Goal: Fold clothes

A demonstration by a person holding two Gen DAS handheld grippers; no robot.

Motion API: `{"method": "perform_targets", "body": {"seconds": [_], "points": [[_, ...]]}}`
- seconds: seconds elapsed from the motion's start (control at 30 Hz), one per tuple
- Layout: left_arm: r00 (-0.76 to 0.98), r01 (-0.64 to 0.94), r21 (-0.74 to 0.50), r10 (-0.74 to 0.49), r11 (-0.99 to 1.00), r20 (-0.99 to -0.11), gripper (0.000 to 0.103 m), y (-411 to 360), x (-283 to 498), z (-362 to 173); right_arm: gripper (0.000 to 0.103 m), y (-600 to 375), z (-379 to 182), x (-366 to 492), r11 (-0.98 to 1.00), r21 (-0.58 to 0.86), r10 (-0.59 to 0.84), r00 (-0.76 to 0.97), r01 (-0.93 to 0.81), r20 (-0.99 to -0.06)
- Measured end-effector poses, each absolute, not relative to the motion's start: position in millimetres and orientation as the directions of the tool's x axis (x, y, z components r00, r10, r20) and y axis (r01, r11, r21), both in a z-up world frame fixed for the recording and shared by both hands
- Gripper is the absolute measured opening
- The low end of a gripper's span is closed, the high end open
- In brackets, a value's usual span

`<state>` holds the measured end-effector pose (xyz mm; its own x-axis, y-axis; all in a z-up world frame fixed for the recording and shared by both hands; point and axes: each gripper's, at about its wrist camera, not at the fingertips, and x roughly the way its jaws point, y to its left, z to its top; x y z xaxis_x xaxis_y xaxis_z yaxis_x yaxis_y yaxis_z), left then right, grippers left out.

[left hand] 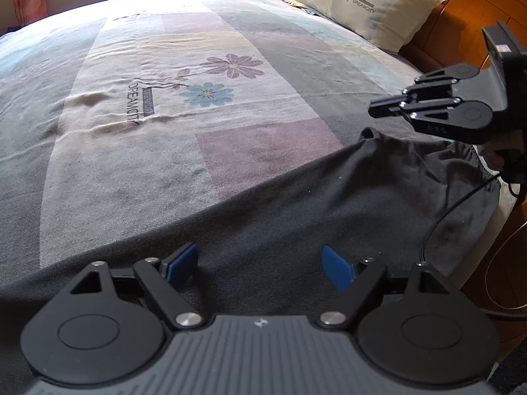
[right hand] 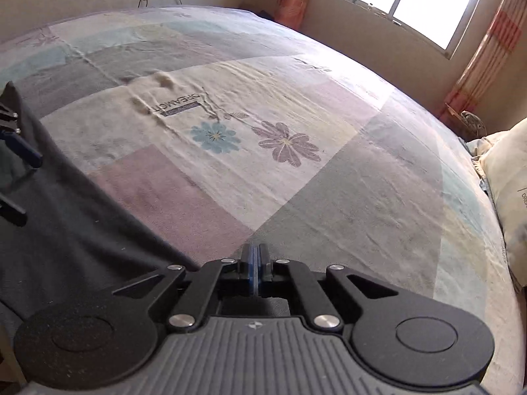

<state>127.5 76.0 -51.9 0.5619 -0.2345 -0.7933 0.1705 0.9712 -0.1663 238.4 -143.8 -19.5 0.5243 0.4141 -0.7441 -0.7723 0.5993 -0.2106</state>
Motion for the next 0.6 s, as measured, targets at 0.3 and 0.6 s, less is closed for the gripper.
{"method": "perform_targets", "body": {"seconds": [0.3, 0.6], "points": [[0.535, 0.131, -0.170, -0.214, 0.977, -0.817, 0.083, 76.6, 126.4, -59.8, 0.003, -126.7, -63.6, 249.0, 0.677, -0.156, 0.386, 0.527, -0.720, -0.757], [0.555, 0.141, -0.176, -0.225, 0.974, -0.801, 0.083, 72.7, 116.2, -45.0, 0.025, -191.5, -15.7, 229.5, 0.798, -0.105, 0.368, 0.618, -0.594, -0.695]]}}
